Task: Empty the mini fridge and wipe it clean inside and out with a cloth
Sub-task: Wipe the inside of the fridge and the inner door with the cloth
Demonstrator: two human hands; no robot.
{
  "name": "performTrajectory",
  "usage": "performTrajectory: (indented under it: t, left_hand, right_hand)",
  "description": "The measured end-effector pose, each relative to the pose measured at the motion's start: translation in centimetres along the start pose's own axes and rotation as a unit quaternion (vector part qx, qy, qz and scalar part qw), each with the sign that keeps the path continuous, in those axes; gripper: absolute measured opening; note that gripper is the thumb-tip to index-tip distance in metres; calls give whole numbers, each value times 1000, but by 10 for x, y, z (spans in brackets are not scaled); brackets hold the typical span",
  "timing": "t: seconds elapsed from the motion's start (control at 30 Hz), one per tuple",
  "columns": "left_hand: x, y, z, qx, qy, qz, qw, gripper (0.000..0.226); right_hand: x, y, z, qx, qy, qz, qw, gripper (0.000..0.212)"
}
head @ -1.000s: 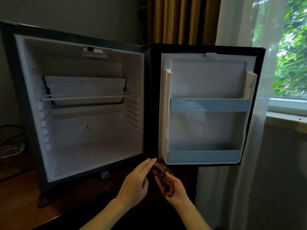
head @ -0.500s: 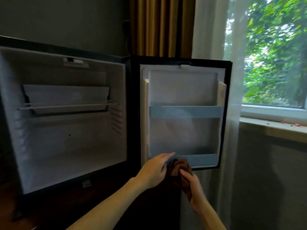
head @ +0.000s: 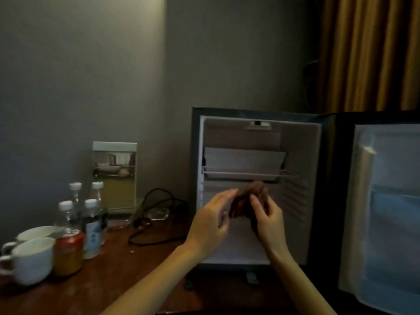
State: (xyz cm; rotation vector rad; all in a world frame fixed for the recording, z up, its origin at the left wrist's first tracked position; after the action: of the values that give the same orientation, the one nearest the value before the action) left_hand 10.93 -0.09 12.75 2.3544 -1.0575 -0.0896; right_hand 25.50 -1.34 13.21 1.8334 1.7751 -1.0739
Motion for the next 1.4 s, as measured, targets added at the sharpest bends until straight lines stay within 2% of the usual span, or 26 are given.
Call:
performTrajectory:
  t: [0.07, 0.1, 0.17, 0.27, 0.33, 0.5, 0.6, 0.73, 0.83, 0.9, 0.97, 1.03, 1.1, 1.17, 1.3, 1.4]
  left_hand:
    - [-19, 21, -22, 54, 25, -58, 997, 67]
    - [-26, 29, -36, 80, 37, -81, 993, 71]
    - [-35, 40, -64, 113, 53, -121, 985, 78]
    - [-46, 46, -104, 122, 77, -195, 970, 89]
    - [-51, 45, -125, 124, 94, -218, 964, 94]
    - [-69, 31, -152, 120, 111, -230, 959, 101]
    - [-85, 24, -155, 129, 76, -264, 953, 97]
    - [-94, 16, -154, 128, 55, -314, 939, 98]
    - [-89, 13, -155, 132, 66, -288, 946, 104]
    - [-89, 12, -157, 142, 67, -296, 942, 108]
    - [-92, 11, -157, 146, 58, -297, 942, 110]
    - [-95, 12, -156, 146, 57, -293, 943, 112]
    - [-94, 13, -155, 144, 66, -297, 942, 111]
    - [-89, 11, -154, 144, 78, -302, 939, 106]
    - [-67, -8, -156, 127, 47, -325, 936, 107]
    - [-33, -36, -171, 96, -35, -304, 947, 109]
  right_hand:
    - [-18, -31, -30, -6, 111, 88, 990, 13]
    - [-30, -46, -45, -5, 173, 137, 975, 20]
    - [-53, -76, -75, -2, 277, 228, 933, 28]
    - [-74, -114, -119, 14, 394, 330, 858, 28]
    - [-73, -139, -145, -13, 420, 380, 824, 27]
    - [-51, -161, -182, -120, 419, 425, 793, 40]
    - [-46, -117, -196, -125, 423, 417, 794, 45]
    - [-48, -28, -215, -15, 377, 418, 826, 48]
    - [-47, -22, -214, 46, 340, 404, 848, 47]
    - [-46, -55, -202, 20, 387, 399, 831, 46]
    - [-39, -101, -190, -66, 425, 393, 813, 48]
    - [-37, -131, -184, -122, 426, 391, 807, 47]
    - [-40, -132, -188, -138, 416, 405, 802, 44]
    - [-42, -103, -195, -132, 404, 426, 799, 44]
    - [-45, -14, -215, -44, 366, 420, 829, 60]
    - [-38, 56, -235, 45, 280, 410, 867, 55]
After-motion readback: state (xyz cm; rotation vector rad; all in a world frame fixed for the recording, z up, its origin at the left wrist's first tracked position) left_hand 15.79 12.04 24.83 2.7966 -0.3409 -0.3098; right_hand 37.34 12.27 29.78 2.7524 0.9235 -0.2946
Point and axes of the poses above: each hand's wrist, its own z-axis away from the middle knuckle, its own y-axis out of the back of the hand, x = y × z, the point moved 4 cm from there along -z, towards the middle knuckle, and after that the axes turned 14 degrees about -z, right-handed, at the moved point
